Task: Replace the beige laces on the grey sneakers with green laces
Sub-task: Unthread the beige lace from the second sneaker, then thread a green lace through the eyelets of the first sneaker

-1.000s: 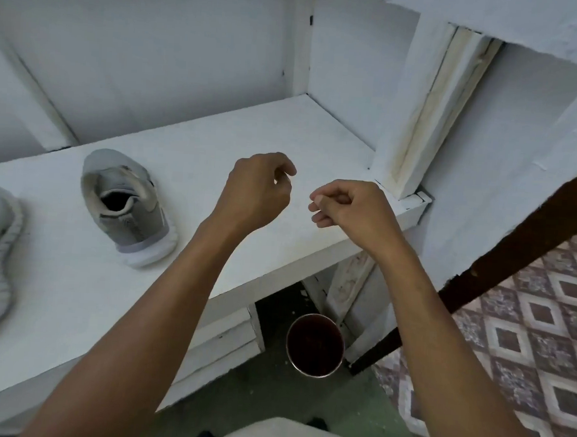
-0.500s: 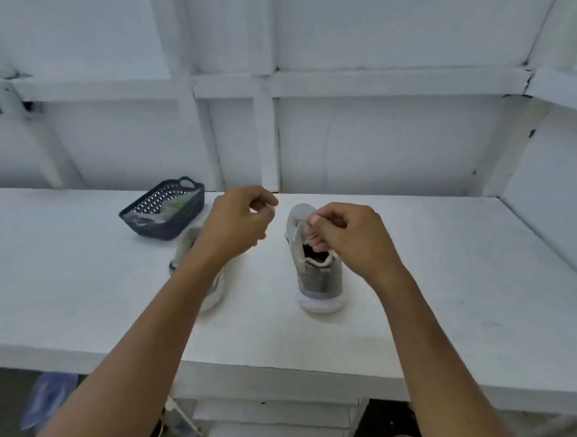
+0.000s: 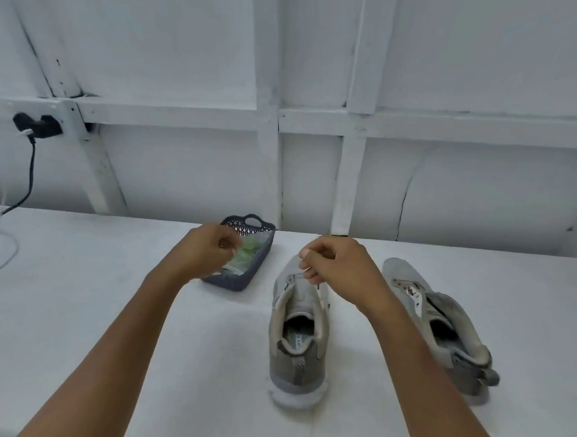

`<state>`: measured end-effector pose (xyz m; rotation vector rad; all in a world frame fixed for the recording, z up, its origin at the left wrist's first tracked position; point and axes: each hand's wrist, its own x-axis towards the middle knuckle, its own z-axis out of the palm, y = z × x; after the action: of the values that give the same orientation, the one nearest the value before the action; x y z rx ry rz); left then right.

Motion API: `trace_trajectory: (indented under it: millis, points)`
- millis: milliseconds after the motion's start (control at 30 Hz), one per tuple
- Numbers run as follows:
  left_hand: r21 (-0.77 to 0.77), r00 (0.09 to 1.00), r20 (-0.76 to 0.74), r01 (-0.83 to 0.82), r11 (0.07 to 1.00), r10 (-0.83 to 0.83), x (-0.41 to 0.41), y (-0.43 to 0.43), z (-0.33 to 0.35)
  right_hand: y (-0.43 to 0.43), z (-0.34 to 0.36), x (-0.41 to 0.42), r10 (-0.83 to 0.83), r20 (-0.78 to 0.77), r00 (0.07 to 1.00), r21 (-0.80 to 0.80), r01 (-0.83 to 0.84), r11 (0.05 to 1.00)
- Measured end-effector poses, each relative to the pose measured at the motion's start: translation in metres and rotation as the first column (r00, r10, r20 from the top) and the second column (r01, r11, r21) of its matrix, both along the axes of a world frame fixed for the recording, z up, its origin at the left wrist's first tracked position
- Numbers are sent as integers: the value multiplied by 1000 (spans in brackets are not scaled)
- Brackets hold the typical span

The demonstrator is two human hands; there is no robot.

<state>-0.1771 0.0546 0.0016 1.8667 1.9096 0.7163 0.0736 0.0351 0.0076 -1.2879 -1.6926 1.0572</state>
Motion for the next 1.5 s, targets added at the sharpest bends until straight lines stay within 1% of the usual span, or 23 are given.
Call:
trace_trajectory:
  millis: [100, 167, 233, 300, 367, 433, 533, 633, 667, 733, 833, 900, 967, 1033, 1100, 1133, 1267, 1367, 1433, 1500]
  points:
    - [-28, 985, -169, -23, 999, 18, -42, 30, -15, 19, -3, -33, 37, 86, 996, -2, -37, 999]
    - [-91, 942, -332, 24, 996, -53, -60, 46, -25, 29, -4, -51, 66, 143, 987, -2, -67, 998]
    - [-155, 890, -433, 84, 984, -144, -67, 57, -32, 37, -5, -63, 80, 204, 976, 3, -82, 997]
    - [-178, 867, -465, 106, 978, -178, -71, 65, -36, 44, -6, -74, 101, 275, 956, 11, -109, 994]
    - [-201, 861, -459, 140, 970, -219, -76, 73, -38, 51, -7, -84, 107, 316, 943, 24, -121, 992]
    - [-268, 867, -408, 185, 945, -286, -80, 77, -35, 57, -8, -90, 104, 335, 936, 25, -119, 993]
    - [-348, 822, -410, 260, 901, -396, -87, 84, -29, 66, -8, -102, 118, 361, 925, 22, -134, 991]
    - [-377, 811, -408, 269, 886, -420, -89, 94, -31, 72, -10, -114, 149, 403, 903, 18, -170, 985]
    - [-358, 812, -413, 272, 893, -413, -87, 97, -32, 75, -12, -116, 147, 409, 901, 21, -171, 985]
    - [-251, 848, -396, 269, 930, -352, -85, 101, -35, 77, -12, -122, 129, 414, 901, 39, -159, 986]
    - [-39, 923, -298, 241, 970, -242, -84, 105, -33, 77, -6, -131, 86, 409, 908, 140, -155, 978]
    - [60, 945, -249, 232, 971, -210, -81, 102, -26, 76, -3, -137, 87, 440, 894, 198, -191, 961]
    - [139, 957, -213, 231, 963, -199, -77, 99, -19, 76, -4, -142, 74, 537, 841, 236, -234, 943]
    - [220, 971, -166, 208, 953, -173, -74, 97, -14, 79, -7, -143, -11, 670, 742, 274, -234, 933]
    - [283, 979, -141, 182, 942, -147, -70, 93, -10, 84, -8, -143, -87, 752, 653, 288, -208, 935]
    - [301, 980, -130, 185, 936, -152, -68, 91, -10, 86, -8, -144, -98, 781, 617, 276, -199, 940]
    - [312, 972, -47, 234, 921, -231, -56, 82, -13, 92, -11, -150, -47, 894, 445, 157, -212, 965]
    - [294, 965, -49, 262, 919, -259, -50, 81, -16, 96, -14, -154, 11, 946, 323, 53, -189, 981]
    - [276, 963, -48, 270, 923, -267, -48, 81, -18, 98, -15, -155, 3, 961, 276, 47, -175, 983]
    - [259, 961, -39, 275, 926, -274, -47, 81, -20, 100, -18, -155, -21, 968, 250, 65, -171, 983]
